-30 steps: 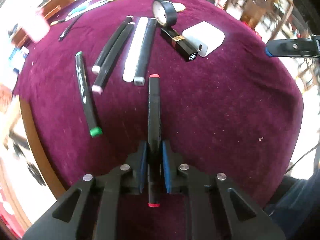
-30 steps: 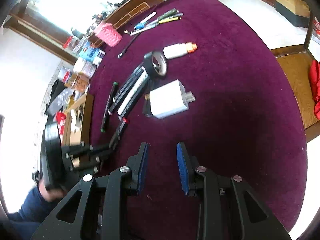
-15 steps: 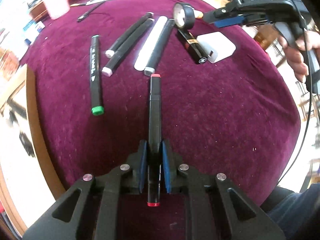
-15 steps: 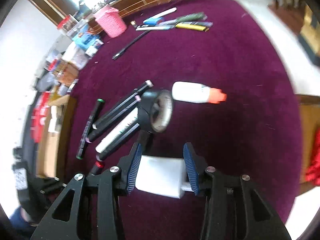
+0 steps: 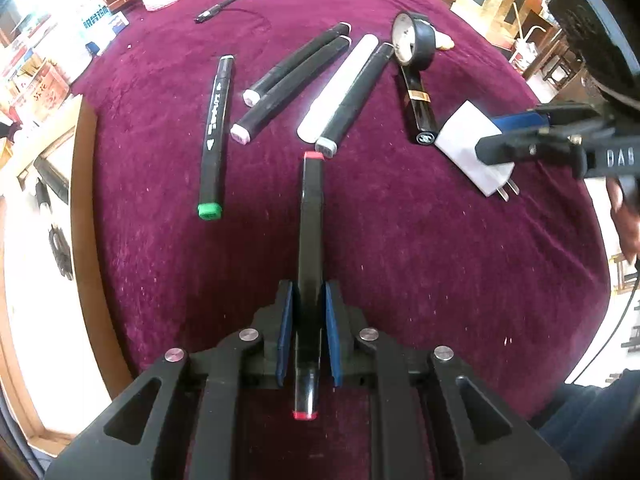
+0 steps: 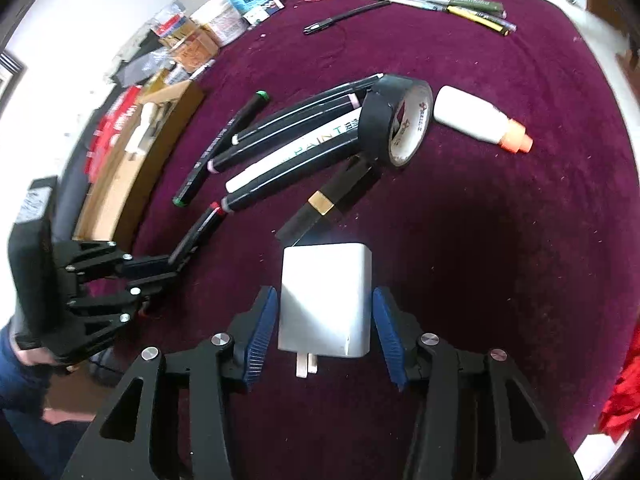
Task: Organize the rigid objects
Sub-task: 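Grasp the white square charger with the right tool while the left tool holds the marker, then carry the marker and charger over the cardboard tray and lower them, then open both tools to release the marker and charger into the tray, then grasp the green-ended black marker with the left tool while the right tool moves to the black tape roll, then grasp the black tape roll with the right tool while the left tool holds the marker, then carry the marker and tape roll over the tray and lower them, then open both tools to release the marker and tape roll into the tray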
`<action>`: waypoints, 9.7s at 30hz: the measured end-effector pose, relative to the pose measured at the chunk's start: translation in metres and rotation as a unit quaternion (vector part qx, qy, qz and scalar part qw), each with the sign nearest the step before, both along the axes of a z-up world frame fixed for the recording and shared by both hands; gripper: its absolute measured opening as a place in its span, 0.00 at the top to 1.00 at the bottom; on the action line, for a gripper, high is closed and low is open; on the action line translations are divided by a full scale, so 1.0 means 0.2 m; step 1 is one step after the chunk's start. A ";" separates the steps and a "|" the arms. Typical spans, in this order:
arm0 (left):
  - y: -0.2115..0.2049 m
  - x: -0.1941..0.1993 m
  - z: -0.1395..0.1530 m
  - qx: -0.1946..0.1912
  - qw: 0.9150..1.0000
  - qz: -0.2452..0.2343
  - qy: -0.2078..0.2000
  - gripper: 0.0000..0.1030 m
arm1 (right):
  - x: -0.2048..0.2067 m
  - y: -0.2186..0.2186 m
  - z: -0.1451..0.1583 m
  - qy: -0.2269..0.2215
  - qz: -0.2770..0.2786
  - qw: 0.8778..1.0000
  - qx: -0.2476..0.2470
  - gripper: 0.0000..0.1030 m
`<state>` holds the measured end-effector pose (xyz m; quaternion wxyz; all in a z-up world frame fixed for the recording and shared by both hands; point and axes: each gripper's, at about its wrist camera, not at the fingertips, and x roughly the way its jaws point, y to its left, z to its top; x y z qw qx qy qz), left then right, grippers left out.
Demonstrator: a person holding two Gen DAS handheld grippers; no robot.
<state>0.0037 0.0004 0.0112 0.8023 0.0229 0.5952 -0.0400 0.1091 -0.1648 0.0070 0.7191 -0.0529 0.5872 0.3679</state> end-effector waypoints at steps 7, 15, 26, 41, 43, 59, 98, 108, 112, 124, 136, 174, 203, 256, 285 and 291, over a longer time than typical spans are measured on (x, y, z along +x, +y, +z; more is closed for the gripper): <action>-0.02 0.05 0.00 0.011 1.000 0.004 -0.017 0.78 | -0.06 0.08 0.00 -0.052 -0.021 0.996 -0.074 0.59; -0.01 -0.06 0.06 -0.034 0.998 0.003 -0.044 0.89 | -0.16 0.00 0.08 -0.027 -0.076 0.997 -0.011 0.59; 0.20 -0.13 0.31 -0.090 0.992 0.026 -0.089 0.88 | -0.28 0.04 0.23 -0.003 -0.099 0.993 0.058 0.59; 0.91 -0.38 0.47 -0.116 0.977 0.111 -0.138 0.88 | -0.45 0.76 0.40 -0.012 -0.023 0.995 0.092 0.59; 1.01 -0.40 0.46 -0.115 0.976 0.120 -0.137 0.88 | -0.49 0.88 0.40 -0.009 -0.009 0.995 0.094 0.59; 1.45 -0.31 0.27 -0.122 0.974 0.161 -0.107 0.88 | -0.53 1.46 0.25 0.014 0.040 0.998 0.040 0.58; 1.66 -0.08 0.05 -0.104 0.974 0.192 -0.056 0.88 | -0.41 1.86 0.05 -0.022 0.050 0.998 -0.020 0.58; 1.65 -0.08 0.06 -0.104 0.972 0.201 -0.056 0.70 | -0.41 1.82 0.08 -0.023 0.060 0.998 -0.008 0.57; 1.62 -0.09 0.12 -0.101 0.972 0.200 -0.067 0.70 | -0.43 1.75 0.15 -0.034 0.062 0.997 0.006 0.57; 1.44 -0.21 0.33 -0.099 0.971 0.193 -0.100 0.70 | -0.44 1.25 0.33 -0.018 0.012 0.998 0.063 0.57; 0.73 -0.08 0.53 -0.121 0.986 0.075 -0.091 0.57 | -0.33 0.36 0.37 0.004 -0.147 0.983 0.110 0.57; 0.29 0.16 0.02 -0.033 0.996 0.085 -0.023 0.87 | 0.34 -0.03 0.27 -0.024 -0.221 0.974 0.048 0.48; 0.33 0.03 0.24 -0.098 0.989 0.069 -0.086 0.87 | -0.01 0.05 0.31 0.005 -0.199 0.973 0.117 0.85; 1.43 -0.49 0.10 -0.118 0.966 0.221 -0.066 0.87 | -0.52 1.40 -0.02 0.158 0.006 0.982 0.108 0.85; 1.51 -0.60 0.21 -0.113 0.966 0.216 -0.085 0.87 | -0.58 1.59 -0.07 0.142 0.021 0.988 0.059 0.83; 1.54 -0.64 0.25 -0.107 0.962 0.230 -0.096 0.87 | -0.67 1.71 0.00 0.071 0.093 0.993 0.030 0.75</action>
